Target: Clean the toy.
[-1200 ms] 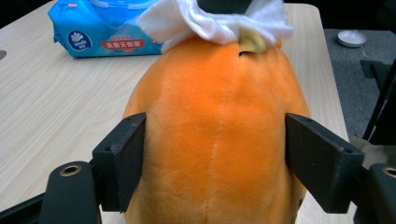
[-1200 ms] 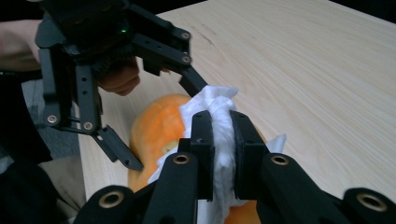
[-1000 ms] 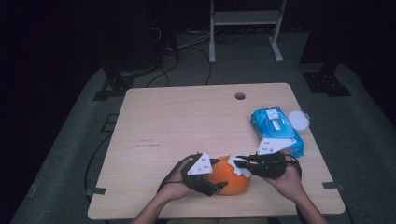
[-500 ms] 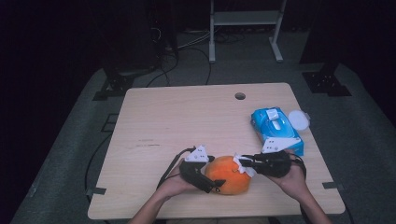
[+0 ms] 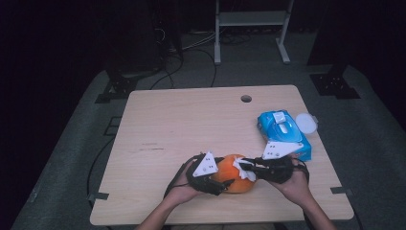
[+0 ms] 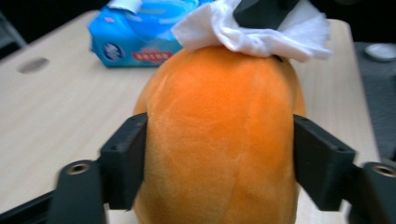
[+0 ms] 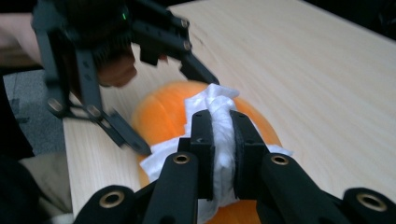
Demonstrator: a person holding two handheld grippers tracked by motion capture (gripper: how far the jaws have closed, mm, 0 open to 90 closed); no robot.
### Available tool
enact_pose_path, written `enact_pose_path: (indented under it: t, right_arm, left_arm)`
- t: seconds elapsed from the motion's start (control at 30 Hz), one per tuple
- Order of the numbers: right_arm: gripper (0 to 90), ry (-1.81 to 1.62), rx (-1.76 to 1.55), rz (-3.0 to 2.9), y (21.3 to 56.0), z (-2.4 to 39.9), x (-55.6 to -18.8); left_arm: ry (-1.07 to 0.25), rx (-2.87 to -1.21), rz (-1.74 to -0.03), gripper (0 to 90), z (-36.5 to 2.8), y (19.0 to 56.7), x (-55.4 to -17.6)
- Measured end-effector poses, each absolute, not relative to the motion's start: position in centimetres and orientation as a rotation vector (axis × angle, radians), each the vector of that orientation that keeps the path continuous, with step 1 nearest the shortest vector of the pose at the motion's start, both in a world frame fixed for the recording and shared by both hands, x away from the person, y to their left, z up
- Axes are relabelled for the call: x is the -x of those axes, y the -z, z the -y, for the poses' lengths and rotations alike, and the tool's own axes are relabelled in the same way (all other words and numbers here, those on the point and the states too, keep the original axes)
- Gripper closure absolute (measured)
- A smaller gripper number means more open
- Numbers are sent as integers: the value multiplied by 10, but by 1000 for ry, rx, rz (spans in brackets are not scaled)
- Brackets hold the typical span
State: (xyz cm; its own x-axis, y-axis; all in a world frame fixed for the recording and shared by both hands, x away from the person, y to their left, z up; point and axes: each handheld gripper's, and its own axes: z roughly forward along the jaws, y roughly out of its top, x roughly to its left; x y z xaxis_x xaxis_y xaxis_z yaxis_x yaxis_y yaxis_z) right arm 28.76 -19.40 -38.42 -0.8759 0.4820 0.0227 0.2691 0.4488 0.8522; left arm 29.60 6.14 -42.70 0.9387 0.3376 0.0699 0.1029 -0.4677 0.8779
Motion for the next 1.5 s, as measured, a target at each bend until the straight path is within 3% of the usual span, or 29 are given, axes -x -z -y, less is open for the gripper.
enact_pose_path:
  t: [0.2, 0.27, 0.43, 0.57, 0.8, 1.0, 1.13, 1.23, 1.5]
  right_arm:
    - [804, -1415, -697, -2510, 390, 205, -289]
    - [804, -1408, -701, -2508, 390, 207, -289]
    - [804, -1343, -568, -2471, 376, 184, -274]
    - [803, -1286, -502, -2474, 371, 171, -270]
    - [802, -1282, -625, -2450, 375, 200, -280]
    - [803, -1297, -584, -2442, 367, 189, -274]
    - [804, -1301, -596, -2453, 369, 192, -276]
    - [804, -1304, -632, -2468, 374, 197, -279]
    - [803, -1351, -500, -2503, 368, 167, -267]
  left_arm:
    - [-96, -2055, -437, 74, -70, 434, -310]
    - [-78, -2049, -435, 134, -70, 438, -310]
    - [-215, -2073, -358, 256, -63, 428, -299]
    - [-284, -2105, -303, 256, -56, 424, -291]
    - [-198, -2066, -326, 283, -61, 428, -295]
    - [-276, -2078, -295, 295, -53, 416, -288]
    - [-199, -2052, -332, 240, -58, 418, -293]
    - [-153, -2036, -343, 248, -58, 421, -295]
    - [-252, -2071, -269, 278, -45, 413, -284]
